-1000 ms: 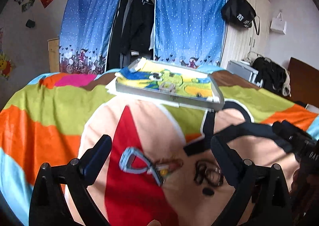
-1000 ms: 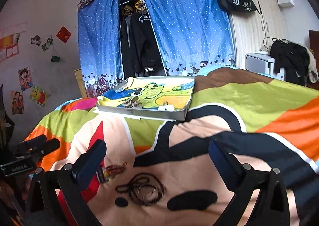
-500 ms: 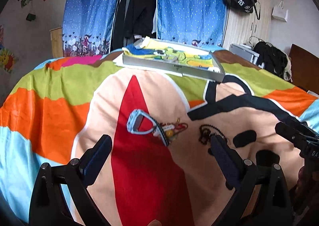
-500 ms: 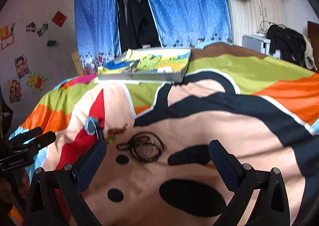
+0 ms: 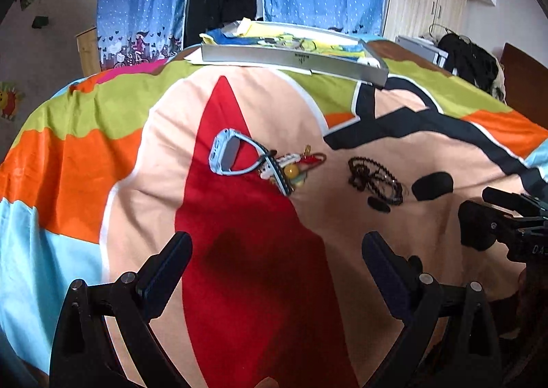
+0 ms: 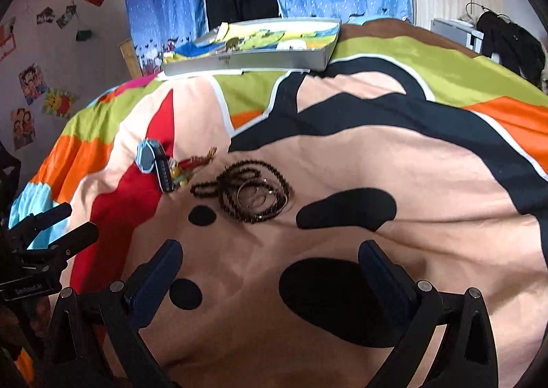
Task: Organize jewelry
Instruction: 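Withdraw both tools from the box back over the remaining jewelry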
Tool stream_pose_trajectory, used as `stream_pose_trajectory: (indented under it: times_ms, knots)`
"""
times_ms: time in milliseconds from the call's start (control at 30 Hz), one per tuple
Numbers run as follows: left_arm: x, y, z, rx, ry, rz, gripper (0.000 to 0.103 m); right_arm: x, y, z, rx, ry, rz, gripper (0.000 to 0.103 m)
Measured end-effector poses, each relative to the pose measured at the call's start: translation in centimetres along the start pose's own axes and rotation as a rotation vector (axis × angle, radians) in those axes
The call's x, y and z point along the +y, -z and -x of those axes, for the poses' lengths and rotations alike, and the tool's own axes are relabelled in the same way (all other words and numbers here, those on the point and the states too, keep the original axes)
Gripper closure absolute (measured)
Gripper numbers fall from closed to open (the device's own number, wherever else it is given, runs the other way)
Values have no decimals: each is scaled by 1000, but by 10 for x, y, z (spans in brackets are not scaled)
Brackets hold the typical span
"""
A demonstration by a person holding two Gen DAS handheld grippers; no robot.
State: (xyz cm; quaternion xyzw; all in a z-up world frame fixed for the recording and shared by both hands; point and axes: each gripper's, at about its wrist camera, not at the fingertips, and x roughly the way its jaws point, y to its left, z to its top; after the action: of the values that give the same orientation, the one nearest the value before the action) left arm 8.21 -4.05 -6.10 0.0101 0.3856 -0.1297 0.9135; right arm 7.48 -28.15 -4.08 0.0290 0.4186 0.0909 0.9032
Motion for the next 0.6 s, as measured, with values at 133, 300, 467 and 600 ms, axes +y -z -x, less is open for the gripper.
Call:
stream_pose_trajectory:
  times_ms: [133, 300, 467, 600]
  knots:
    - [0, 2, -5, 18, 2, -1, 6, 0, 1, -6, 20, -4, 4, 0]
    - [3, 4, -8, 31, 0, 3, 6, 0, 2, -12, 35, 0, 6, 0]
    - [7, 4, -11, 43, -4, 10, 6, -1, 1, -15, 42, 1, 8, 0]
    - [9, 3, -13, 50, -6, 20, 6, -1, 0, -18, 47, 2, 8, 0]
